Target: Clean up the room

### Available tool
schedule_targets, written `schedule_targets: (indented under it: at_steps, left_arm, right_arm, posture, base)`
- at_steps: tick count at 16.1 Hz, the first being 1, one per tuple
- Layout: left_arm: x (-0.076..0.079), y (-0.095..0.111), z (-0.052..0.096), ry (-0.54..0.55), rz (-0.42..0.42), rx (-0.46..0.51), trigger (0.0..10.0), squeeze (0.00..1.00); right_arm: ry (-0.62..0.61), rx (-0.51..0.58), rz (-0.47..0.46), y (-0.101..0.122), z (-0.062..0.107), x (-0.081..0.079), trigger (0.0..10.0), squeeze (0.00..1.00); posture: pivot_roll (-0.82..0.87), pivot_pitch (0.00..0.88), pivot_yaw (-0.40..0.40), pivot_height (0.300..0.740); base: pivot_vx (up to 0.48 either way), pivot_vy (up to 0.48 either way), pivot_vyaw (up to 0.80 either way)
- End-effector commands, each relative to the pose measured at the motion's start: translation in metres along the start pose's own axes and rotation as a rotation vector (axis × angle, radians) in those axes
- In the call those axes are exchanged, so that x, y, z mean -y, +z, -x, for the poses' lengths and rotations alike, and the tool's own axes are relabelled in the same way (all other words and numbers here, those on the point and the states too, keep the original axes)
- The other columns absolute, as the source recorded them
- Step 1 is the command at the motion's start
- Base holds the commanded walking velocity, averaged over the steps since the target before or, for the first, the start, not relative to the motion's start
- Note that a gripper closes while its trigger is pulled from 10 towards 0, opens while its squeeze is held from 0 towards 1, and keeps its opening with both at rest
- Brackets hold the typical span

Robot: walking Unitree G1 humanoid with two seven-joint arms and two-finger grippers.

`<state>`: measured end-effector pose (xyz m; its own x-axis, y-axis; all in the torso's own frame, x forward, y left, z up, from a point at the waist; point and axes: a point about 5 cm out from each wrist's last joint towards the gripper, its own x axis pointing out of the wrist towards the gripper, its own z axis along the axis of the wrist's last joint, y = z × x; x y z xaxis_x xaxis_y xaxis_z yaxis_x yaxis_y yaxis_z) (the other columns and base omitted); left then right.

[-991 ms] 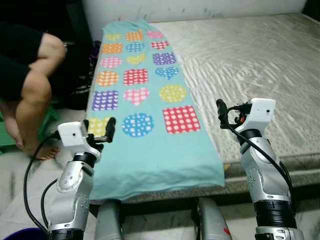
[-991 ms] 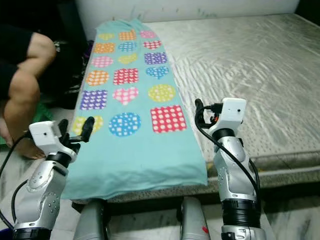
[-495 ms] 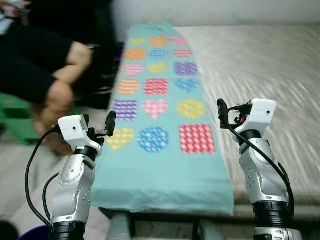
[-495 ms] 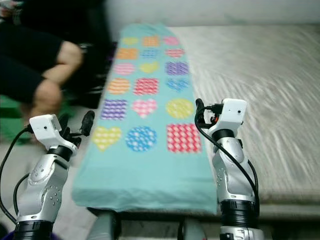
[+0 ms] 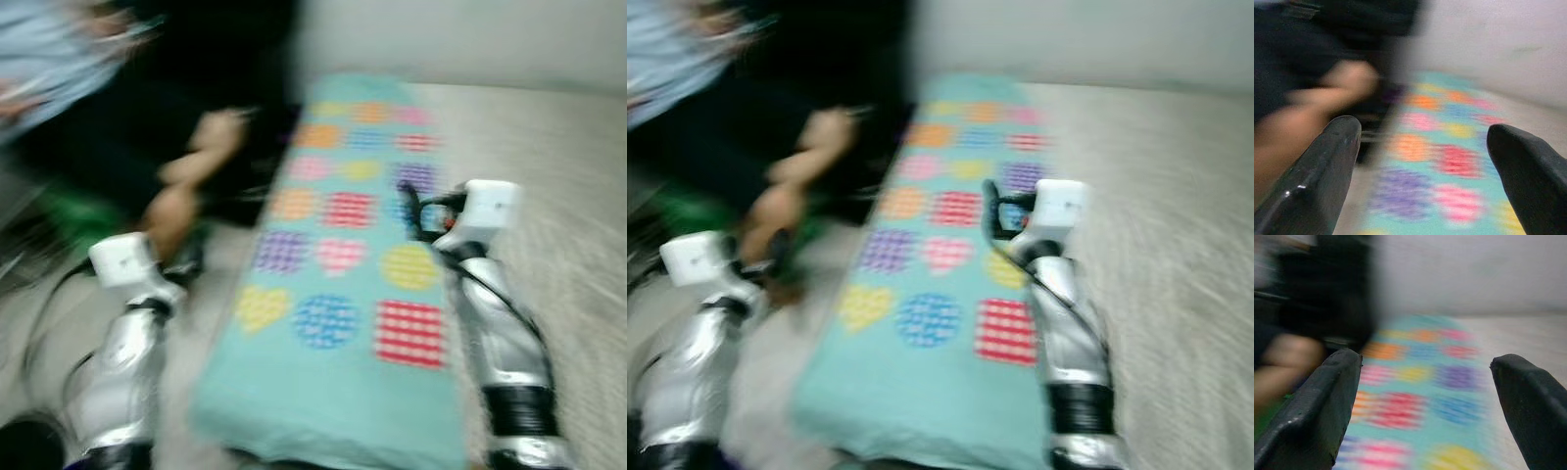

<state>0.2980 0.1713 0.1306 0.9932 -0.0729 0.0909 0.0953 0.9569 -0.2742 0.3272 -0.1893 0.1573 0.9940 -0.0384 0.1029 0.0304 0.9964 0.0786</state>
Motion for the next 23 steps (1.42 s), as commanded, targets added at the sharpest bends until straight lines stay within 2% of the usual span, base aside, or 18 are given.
schedule_targets:
  at_steps: [1, 5, 10, 13, 17, 23]
  left_arm:
    - [-0.007, 0.001, 0.003, 0.007, -0.030, -0.011, 10.0, 0.00]
    - [-0.004, 0.002, 0.000, -0.024, -0.025, -0.005, 10.0, 0.00]
    - [0.000, -0.002, 0.001, -0.030, 0.008, -0.011, 10.0, 0.00]
    - [0.001, -0.002, 0.002, -0.032, 0.020, -0.013, 10.0, 0.00]
    - [0.003, -0.004, 0.002, -0.043, 0.029, -0.020, 10.0, 0.00]
    - [0.005, -0.005, 0.001, -0.057, 0.030, -0.027, 10.0, 0.00]
  right_arm:
    - [-0.005, -0.001, -0.017, -0.001, -0.001, -0.005, 10.0, 0.00]
    - [-0.018, -0.004, -0.016, -0.003, 0.000, -0.003, 10.0, 0.00]
    - [-0.029, -0.005, -0.015, -0.002, -0.001, 0.001, 10.0, 0.00]
    - [-0.016, 0.001, -0.015, -0.001, -0.002, -0.003, 10.0, 0.00]
    - [-0.011, -0.011, -0.015, -0.003, -0.002, -0.003, 10.0, 0.00]
    - [0.000, -0.008, -0.013, -0.004, -0.002, -0.004, 10.0, 0.00]
  posture:
    - [-0.02, 0.000, 0.053, 0.740]
    - [-0.02, 0.000, 0.056, 0.740]
    - [-0.03, 0.000, 0.046, 0.740]
    - [-0.02, 0.000, 0.042, 0.740]
    - [-0.03, 0.000, 0.041, 0.740]
    - [-0.03, 0.000, 0.041, 0.740]
  base:
    - [0.000, 0.000, 0.00]
    - [0.000, 0.000, -0.22]
    - [0.000, 0.000, -0.64]
    - [0.000, 0.000, -0.20]
    - [0.000, 0.000, -0.80]
    - [-0.279, 0.000, -0.09]
